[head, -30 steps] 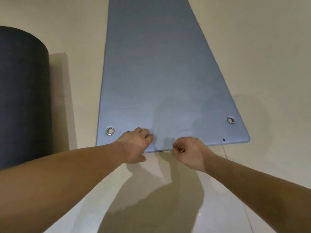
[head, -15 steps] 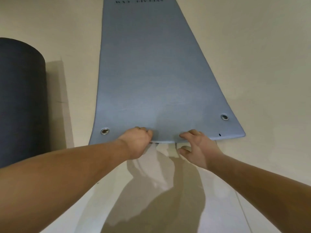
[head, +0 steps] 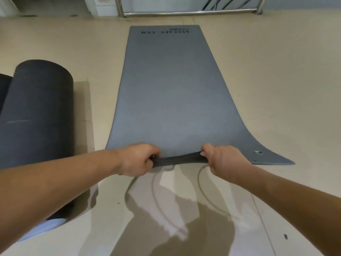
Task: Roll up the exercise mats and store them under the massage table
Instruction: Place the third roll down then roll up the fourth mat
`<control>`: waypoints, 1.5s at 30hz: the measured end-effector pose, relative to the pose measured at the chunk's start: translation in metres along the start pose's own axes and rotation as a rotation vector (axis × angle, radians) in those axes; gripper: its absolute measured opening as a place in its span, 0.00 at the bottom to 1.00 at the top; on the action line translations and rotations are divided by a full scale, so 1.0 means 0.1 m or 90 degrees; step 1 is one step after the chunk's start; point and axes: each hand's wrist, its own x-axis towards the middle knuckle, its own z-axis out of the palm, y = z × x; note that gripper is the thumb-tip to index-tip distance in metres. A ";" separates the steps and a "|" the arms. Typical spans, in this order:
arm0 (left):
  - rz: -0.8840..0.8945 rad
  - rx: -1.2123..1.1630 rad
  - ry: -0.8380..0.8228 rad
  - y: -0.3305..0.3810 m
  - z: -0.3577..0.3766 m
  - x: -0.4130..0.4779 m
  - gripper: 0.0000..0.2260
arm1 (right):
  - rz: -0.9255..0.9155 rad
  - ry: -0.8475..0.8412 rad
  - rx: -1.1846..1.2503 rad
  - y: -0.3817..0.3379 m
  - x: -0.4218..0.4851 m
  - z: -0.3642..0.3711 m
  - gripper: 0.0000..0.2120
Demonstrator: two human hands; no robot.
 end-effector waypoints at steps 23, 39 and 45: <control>0.040 0.331 0.274 0.47 -0.06 -0.26 0.38 | 0.074 0.089 0.070 0.19 0.48 -0.30 0.15; 0.006 0.273 0.112 -0.09 0.20 0.31 0.61 | -0.044 0.013 -0.158 -0.30 0.24 0.04 0.63; 0.006 0.242 0.060 -0.04 0.16 0.26 0.54 | -0.110 -0.020 -0.118 -0.23 0.46 -0.07 0.56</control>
